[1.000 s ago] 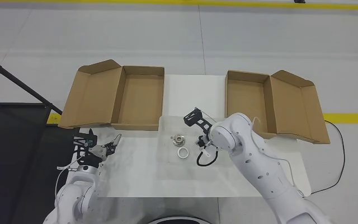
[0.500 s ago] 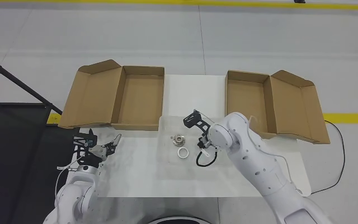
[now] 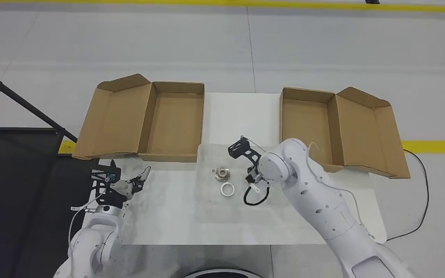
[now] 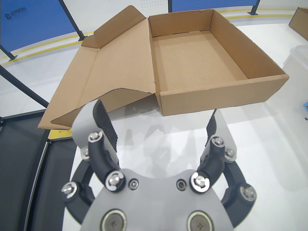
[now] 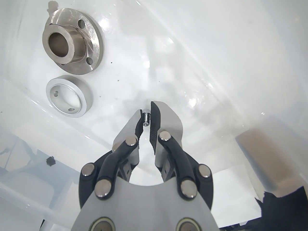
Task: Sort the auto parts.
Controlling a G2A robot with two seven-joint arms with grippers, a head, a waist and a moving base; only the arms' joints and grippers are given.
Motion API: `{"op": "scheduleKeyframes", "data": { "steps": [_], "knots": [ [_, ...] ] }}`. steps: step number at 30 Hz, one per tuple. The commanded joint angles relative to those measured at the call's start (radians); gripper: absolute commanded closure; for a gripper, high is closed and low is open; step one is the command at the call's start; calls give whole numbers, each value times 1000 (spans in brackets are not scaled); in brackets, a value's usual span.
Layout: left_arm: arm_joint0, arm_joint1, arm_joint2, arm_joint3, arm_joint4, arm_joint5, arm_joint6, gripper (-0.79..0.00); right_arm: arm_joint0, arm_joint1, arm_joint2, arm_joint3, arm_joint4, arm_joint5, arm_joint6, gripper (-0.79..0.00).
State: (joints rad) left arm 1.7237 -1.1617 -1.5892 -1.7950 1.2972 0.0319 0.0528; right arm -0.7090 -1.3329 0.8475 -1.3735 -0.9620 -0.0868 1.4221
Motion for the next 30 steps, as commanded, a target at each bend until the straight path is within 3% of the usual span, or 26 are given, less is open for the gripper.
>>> {"op": "scheduleKeyframes", "data": {
  "steps": [1,11,19,24,30],
  "knots": [
    [0,0,0,0,0,0,0,-785,-1,1,5,-8,-3,3,-3,0],
    [0,0,0,0,0,0,0,-785,-84,36,118,-224,-58,12,-42,0],
    [0,0,0,0,0,0,0,-785,-275,86,332,-504,-5,-166,-243,0],
    [0,0,0,0,0,0,0,-785,-396,107,478,-601,67,-221,-390,0],
    [0,0,0,0,0,0,0,-785,-440,112,509,-635,84,-241,-432,0]
  ]
}}
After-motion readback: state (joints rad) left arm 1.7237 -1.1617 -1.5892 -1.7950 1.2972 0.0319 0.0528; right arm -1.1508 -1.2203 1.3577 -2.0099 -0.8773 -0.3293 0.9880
